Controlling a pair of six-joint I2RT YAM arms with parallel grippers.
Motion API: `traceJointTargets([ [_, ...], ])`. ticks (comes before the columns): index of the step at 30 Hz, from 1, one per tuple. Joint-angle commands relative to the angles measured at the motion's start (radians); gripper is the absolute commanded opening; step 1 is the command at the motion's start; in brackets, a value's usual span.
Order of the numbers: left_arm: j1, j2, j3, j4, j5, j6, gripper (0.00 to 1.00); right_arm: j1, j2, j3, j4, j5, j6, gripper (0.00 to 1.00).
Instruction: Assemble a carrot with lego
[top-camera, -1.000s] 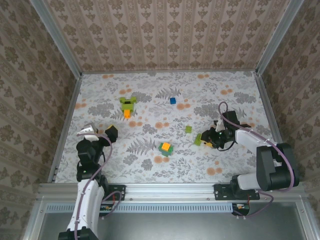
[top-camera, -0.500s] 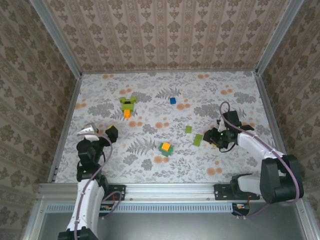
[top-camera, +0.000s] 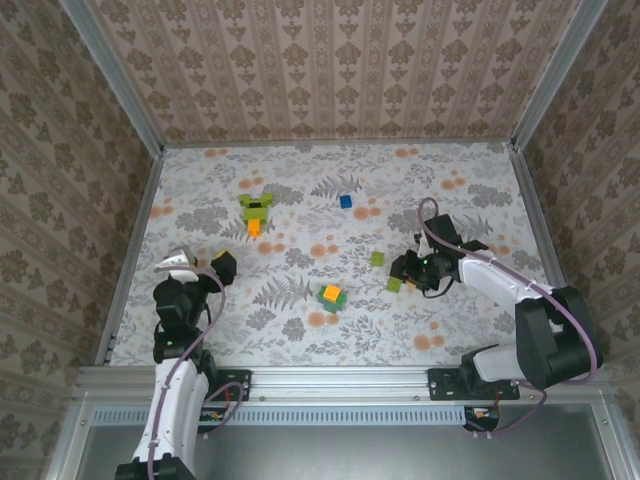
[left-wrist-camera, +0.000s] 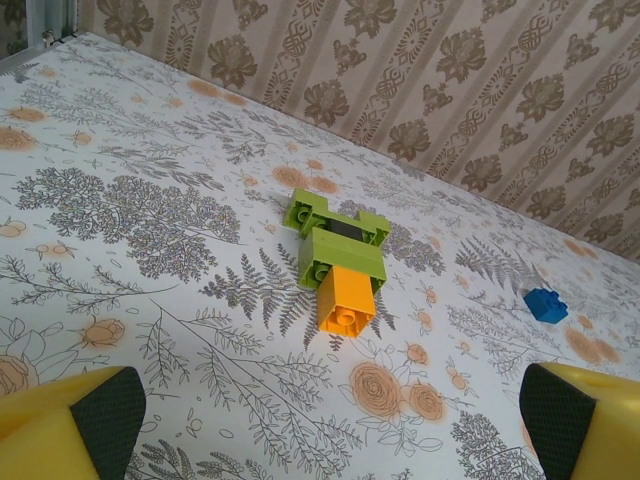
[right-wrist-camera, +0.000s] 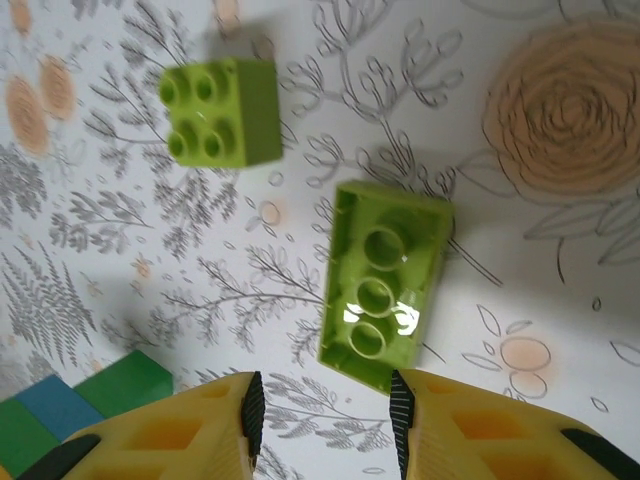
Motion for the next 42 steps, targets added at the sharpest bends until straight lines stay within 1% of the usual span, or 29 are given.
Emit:
traceJointTargets([
  [1, -0.002, -0.004, -0.017, 0.027, -0.005, 0.004, 1.00, 0.004, 0.024, 0.031, 0.022, 0.019, 0.026, 0.40],
  [3, -0.003, -0.004, -0.017, 0.027, -0.005, 0.004, 1.00, 0.003, 0.074, 0.034, 0.044, 0.011, 0.031, 0.40],
  [7, -0.005, -0.005, -0.018, 0.027, -0.005, 0.005, 1.00, 0.004, 0.121, 0.036, 0.069, 0.007, 0.032, 0.40],
  [14, -0.004, -0.004, -0.018, 0.027, -0.007, 0.004, 1.00, 0.003, 0.109, 0.032, 0.046, 0.033, 0.018, 0.40],
  [20, -0.005, -0.004, -0.018, 0.029, -0.008, 0.005, 1.00, 0.003, 0.131, 0.025, 0.046, 0.046, 0.006, 0.40],
  [31, -0.006, -0.004, -0.018, 0.030, -0.009, 0.006, 1.00, 0.004, 0.139, 0.020, 0.012, 0.105, -0.027, 0.40],
  [42, -0.010, -0.004, -0.018, 0.031, -0.009, 0.008, 1.00, 0.003, 0.117, 0.002, -0.013, 0.145, -0.047, 0.21],
])
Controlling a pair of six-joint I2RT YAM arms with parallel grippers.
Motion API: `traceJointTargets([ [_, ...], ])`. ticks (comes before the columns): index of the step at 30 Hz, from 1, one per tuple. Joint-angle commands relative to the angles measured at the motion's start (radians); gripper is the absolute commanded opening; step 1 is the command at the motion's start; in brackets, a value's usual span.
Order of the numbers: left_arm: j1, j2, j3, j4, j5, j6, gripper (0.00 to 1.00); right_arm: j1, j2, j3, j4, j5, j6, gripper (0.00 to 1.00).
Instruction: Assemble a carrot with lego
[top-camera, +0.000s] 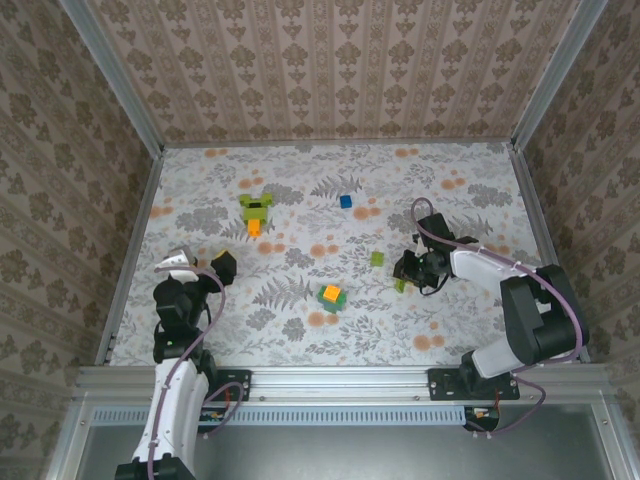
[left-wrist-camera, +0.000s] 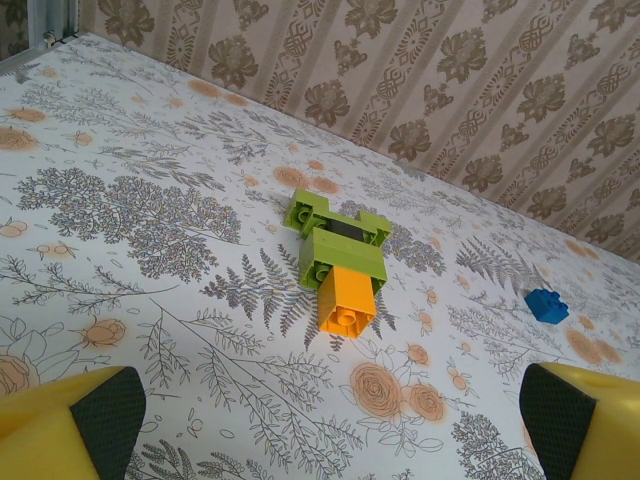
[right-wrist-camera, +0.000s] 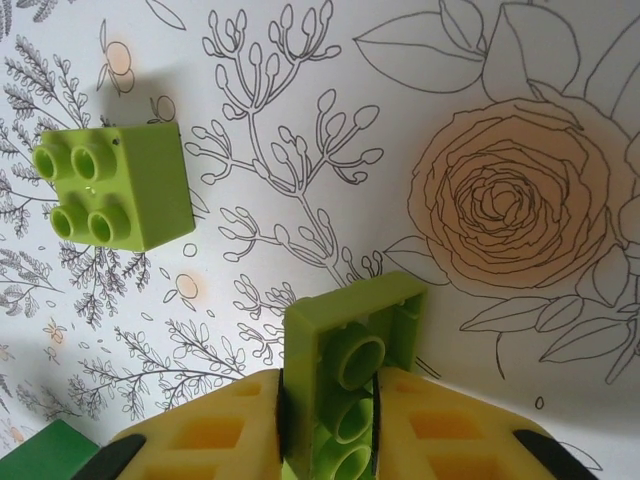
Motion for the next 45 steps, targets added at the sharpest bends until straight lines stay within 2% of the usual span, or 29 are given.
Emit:
traceJointTargets([
  [1, -0.009, -0.004, -0.019, 0.031, -0.007, 0.008, 1.00, 0.002, -0.013, -0.018, -0.058, 0.057, -0.017, 0.20],
  [14, -0.011, -0.003, -0.018, 0.031, -0.010, 0.011, 1.00, -0.018, -0.146, -0.046, -0.105, 0.051, -0.014, 0.05],
  [21, -0.015, -0.002, -0.019, 0.033, -0.010, 0.012, 1.00, -0.085, -0.196, -0.130, 0.082, -0.200, 0.056, 0.04],
  [26, -0.017, -0.004, -0.018, 0.032, -0.012, 0.014, 1.00, -0.103, -0.120, -0.181, 0.293, -0.387, 0.116, 0.06],
  [31, -0.018, -0.006, -0.018, 0.030, -0.011, 0.014, 1.00, -0.111, -0.037, -0.210, 0.453, -0.472, 0.156, 0.07],
  [37, -0.020, -0.006, -0.018, 0.030, -0.013, 0.014, 1.00, -0.120, -0.007, -0.202, 0.412, -0.453, 0.114, 0.09],
  [42, -0.021, -0.007, -0.018, 0.031, -0.015, 0.016, 1.00, -0.139, -0.024, -0.187, 0.265, -0.374, 0.030, 0.12],
  [45, -0.021, -0.004, -0.018, 0.033, -0.016, 0.017, 1.00, -0.147, -0.032, -0.182, 0.198, -0.331, -0.011, 0.19],
])
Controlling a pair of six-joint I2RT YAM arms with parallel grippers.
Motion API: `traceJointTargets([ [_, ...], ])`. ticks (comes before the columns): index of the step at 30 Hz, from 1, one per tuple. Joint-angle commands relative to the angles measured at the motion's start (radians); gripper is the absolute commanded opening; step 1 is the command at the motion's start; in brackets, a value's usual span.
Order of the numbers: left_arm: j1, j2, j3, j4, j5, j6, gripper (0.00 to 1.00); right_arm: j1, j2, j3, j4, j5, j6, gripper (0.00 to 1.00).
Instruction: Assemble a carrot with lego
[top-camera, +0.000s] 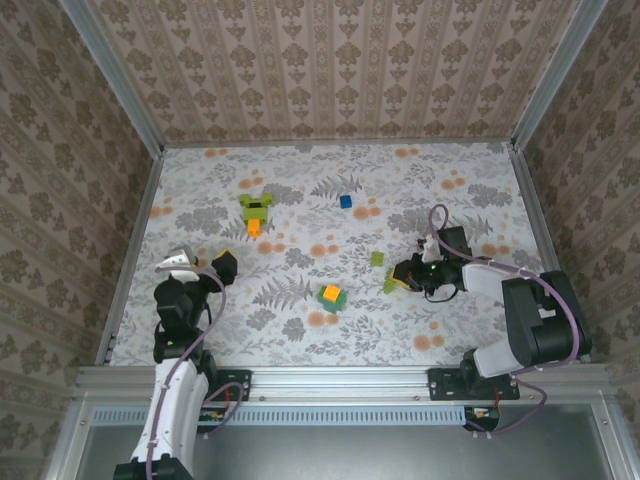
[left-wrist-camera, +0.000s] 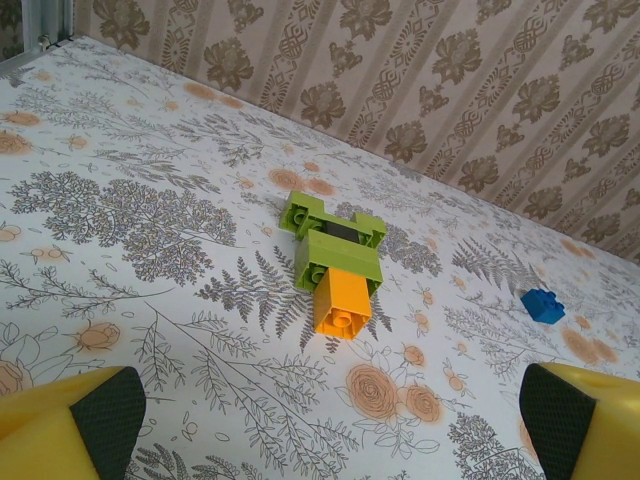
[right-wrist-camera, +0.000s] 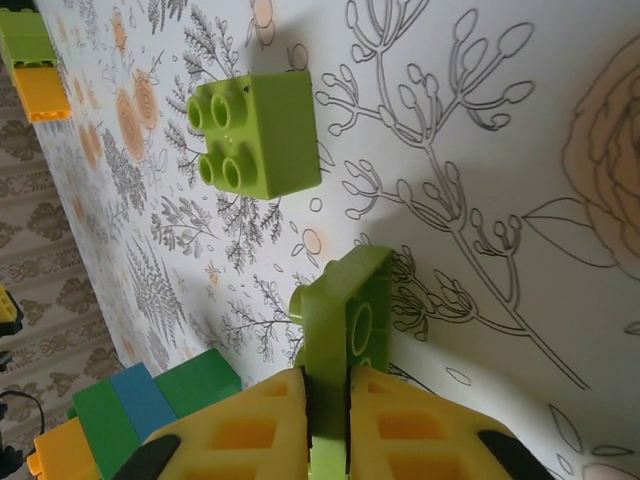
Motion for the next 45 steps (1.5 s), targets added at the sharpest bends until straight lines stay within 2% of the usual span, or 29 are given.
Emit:
traceJointTargets([
  [1, -0.008, -0.004, -0.019, 0.025, -0.009, 0.015, 1.00, -0.012, -0.011, 0.011, -0.136, 0.083, -0.073, 0.22],
  [4, -0.009, -0.004, -0.018, 0.026, -0.009, 0.016, 1.00, -0.014, -0.010, 0.013, -0.165, 0.111, -0.094, 0.26],
  [9, -0.010, -0.002, -0.018, 0.026, -0.011, 0.015, 1.00, -0.017, -0.011, 0.021, -0.202, 0.153, -0.112, 0.27],
  [15, -0.012, -0.003, -0.018, 0.027, -0.012, 0.016, 1.00, -0.017, -0.057, 0.037, -0.222, 0.149, -0.112, 0.31],
  [17, -0.013, -0.003, -0.018, 0.027, -0.012, 0.016, 1.00, -0.012, -0.066, 0.054, -0.235, 0.138, -0.113, 0.36],
  [19, -0.011, -0.002, -0.018, 0.027, -0.012, 0.016, 1.00, 0.007, -0.105, 0.093, -0.277, 0.155, -0.145, 0.46],
  [22, -0.013, -0.002, -0.019, 0.025, -0.014, 0.016, 1.00, 0.078, -0.109, 0.190, -0.393, 0.258, -0.216, 0.56],
  [25, -0.012, -0.002, -0.019, 0.027, -0.015, 0.015, 1.00, 0.179, -0.049, 0.306, -0.514, 0.387, -0.248, 0.60],
  [29, -0.013, -0.001, -0.018, 0.024, -0.015, 0.015, 1.00, 0.320, 0.058, 0.442, -0.627, 0.585, -0.256, 0.61],
  [33, -0.014, -0.004, -0.017, 0.025, -0.016, 0.016, 1.00, 0.386, 0.137, 0.508, -0.665, 0.698, -0.230, 0.61],
  [39, -0.013, -0.003, -0.017, 0.025, -0.015, 0.018, 1.00, 0.411, 0.170, 0.517, -0.671, 0.779, -0.206, 0.60],
  [45, -0.015, -0.004, -0.018, 0.026, -0.015, 0.018, 1.00, 0.426, 0.203, 0.497, -0.629, 0.745, -0.200, 0.60],
])
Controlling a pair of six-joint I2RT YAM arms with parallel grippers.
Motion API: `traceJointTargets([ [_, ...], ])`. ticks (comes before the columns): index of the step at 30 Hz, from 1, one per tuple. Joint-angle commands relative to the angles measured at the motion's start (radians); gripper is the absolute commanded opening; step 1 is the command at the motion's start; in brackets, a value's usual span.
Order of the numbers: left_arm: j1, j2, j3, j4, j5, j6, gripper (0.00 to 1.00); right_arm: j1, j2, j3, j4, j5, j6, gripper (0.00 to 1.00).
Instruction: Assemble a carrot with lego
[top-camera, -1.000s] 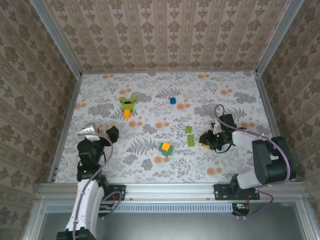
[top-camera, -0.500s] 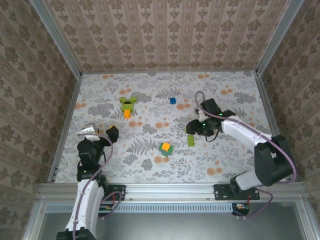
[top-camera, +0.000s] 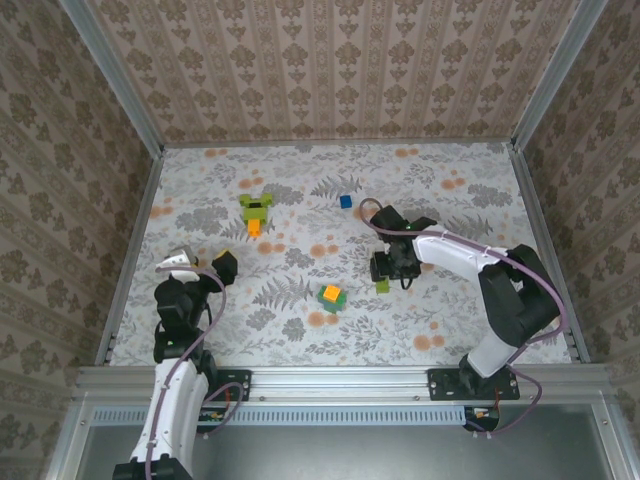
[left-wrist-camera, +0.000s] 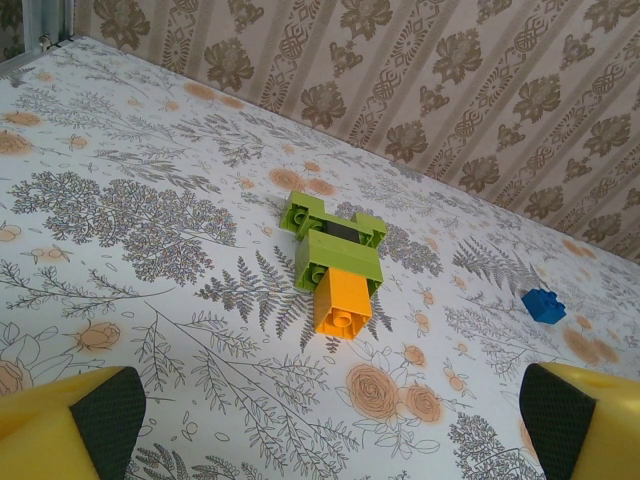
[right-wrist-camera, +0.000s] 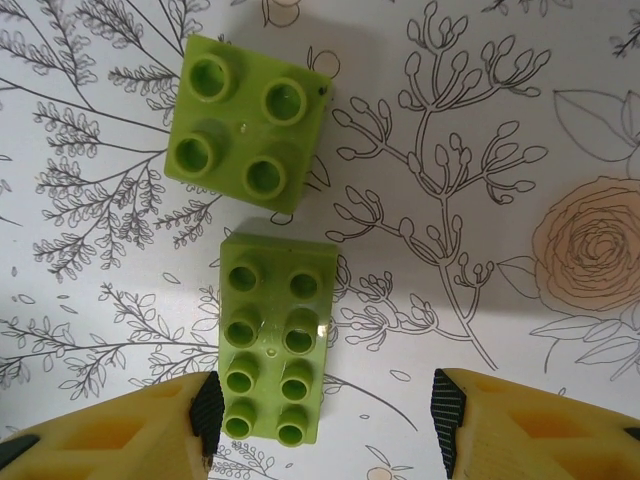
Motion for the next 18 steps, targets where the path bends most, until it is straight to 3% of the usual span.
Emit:
traceJointTargets([
  [1, -0.008, -0.002, -0.016, 0.026, -0.007, 0.017, 1.00, 0.017, 0.023, 0.009, -0.004, 0.018, 0.012, 0.60],
  [18, -0.008, -0.004, -0.019, 0.026, -0.008, 0.017, 1.00, 0.057, 0.101, 0.035, -0.003, 0.052, 0.022, 0.59],
])
